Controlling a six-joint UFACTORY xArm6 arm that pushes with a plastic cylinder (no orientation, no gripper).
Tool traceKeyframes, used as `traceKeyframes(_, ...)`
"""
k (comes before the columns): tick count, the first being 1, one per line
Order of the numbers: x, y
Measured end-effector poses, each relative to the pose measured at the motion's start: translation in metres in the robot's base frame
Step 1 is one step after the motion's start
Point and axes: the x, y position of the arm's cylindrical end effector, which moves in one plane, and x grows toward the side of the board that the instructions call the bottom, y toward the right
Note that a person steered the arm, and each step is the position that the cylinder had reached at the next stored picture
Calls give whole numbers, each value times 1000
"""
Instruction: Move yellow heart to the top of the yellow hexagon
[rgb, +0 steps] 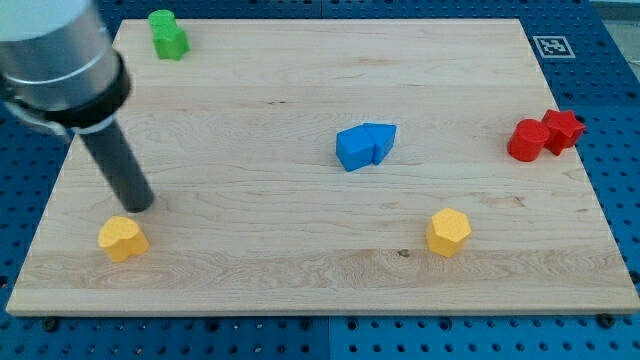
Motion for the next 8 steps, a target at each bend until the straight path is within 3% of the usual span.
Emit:
traceKeyframes(2,42,-4)
traceKeyframes(3,50,0)
traceKeyframes(4,43,-32)
traceKeyframes(5,72,-29)
traceKeyframes(8,94,60)
